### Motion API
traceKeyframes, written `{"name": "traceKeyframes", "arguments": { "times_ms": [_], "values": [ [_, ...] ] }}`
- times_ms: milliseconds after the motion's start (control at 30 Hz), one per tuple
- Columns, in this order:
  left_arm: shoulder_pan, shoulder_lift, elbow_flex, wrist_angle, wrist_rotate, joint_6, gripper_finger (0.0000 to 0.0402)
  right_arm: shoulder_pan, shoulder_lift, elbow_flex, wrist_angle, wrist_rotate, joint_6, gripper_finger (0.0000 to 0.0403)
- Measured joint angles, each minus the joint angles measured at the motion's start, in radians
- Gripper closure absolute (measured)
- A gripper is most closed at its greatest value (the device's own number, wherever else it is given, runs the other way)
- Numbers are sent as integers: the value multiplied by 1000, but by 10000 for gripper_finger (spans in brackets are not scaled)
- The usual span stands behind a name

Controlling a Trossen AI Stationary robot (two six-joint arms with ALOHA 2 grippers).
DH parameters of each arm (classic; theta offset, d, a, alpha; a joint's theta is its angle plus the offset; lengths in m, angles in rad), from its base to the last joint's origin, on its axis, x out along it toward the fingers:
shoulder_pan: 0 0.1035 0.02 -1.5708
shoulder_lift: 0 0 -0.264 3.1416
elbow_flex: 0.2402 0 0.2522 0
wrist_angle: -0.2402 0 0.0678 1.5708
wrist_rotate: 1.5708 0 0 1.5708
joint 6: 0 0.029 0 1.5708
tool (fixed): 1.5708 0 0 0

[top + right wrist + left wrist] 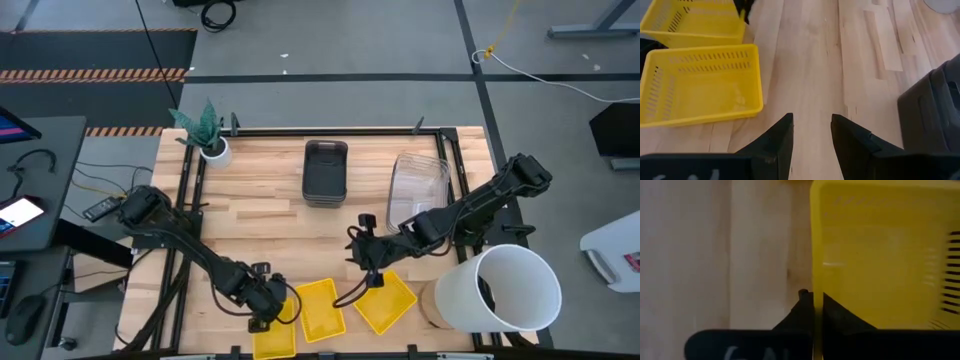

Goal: Stack baskets by color
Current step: Stack the left yellow bin on top of the middle yellow bin

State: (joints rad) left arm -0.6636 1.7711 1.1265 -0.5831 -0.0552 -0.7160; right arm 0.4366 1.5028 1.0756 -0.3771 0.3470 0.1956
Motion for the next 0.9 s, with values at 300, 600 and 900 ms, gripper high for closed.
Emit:
{"name": "traceKeyframes", "arguments": {
  "times_ms": [300, 600, 900],
  "values": [
    [30, -174, 0, -75, 51, 19, 395, 0, 0, 0, -24, 0, 18, 266],
    [152, -276, 0, 58, -39, 52, 394, 0, -88, 0, -84, 17, 42, 266],
    [197, -195, 0, 173, -90, 3, 393, 0, -184, 0, -119, 56, 49, 266]
  ]
}}
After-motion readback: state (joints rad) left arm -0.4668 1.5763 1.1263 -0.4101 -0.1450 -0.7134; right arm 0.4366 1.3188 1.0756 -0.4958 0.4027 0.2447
